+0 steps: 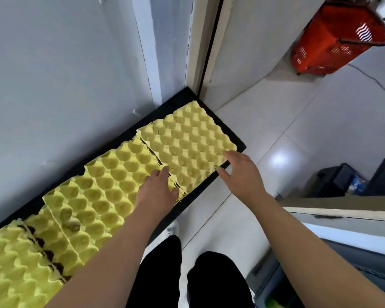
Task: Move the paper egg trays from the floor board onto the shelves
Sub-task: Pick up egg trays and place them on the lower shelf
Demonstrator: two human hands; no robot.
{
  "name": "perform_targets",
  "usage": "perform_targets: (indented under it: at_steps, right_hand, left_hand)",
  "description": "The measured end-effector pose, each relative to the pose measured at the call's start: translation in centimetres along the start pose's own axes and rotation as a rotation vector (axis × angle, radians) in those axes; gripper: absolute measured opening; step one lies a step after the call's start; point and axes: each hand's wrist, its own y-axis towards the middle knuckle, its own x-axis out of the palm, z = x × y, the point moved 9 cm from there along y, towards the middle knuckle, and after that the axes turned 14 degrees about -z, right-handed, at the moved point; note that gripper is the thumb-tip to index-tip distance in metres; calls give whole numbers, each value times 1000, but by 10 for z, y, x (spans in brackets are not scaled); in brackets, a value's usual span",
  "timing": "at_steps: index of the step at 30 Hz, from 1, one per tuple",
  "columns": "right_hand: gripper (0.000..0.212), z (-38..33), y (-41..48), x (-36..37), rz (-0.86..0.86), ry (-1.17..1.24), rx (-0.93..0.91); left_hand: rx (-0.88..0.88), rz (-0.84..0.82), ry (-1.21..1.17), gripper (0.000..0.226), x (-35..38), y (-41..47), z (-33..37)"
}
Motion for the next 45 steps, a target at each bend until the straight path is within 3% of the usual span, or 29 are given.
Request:
perform_targets:
  at_steps: [9,14,19,24,29,37,45]
  right_hand:
    - [67,84,124,50,-198,11,68]
    - [76,119,170,76,-297,-84,55]
    - [85,136,190,95,-381,-10,20]
    - [88,141,201,101,-427,39,-5]
    - [86,139,205,91,-363,-11,-21]
    - [80,126,186,50,-289,142,-81]
    - [81,110,175,38,-340,209,-54]
  left_hand:
    - [-173,-83,-208,91,61,95,-8]
    - [-311,-41,-259,102,84,117,-13]
    - [-413,45,-299,109,98,122,-11]
    - [-401,116,-439,104,111,125,-5]
    - [-382,204,-516,95,111,119,0]
    - [-310,308,-569,100,74,93,10]
    - [-280,285,-616,99,47,74,7]
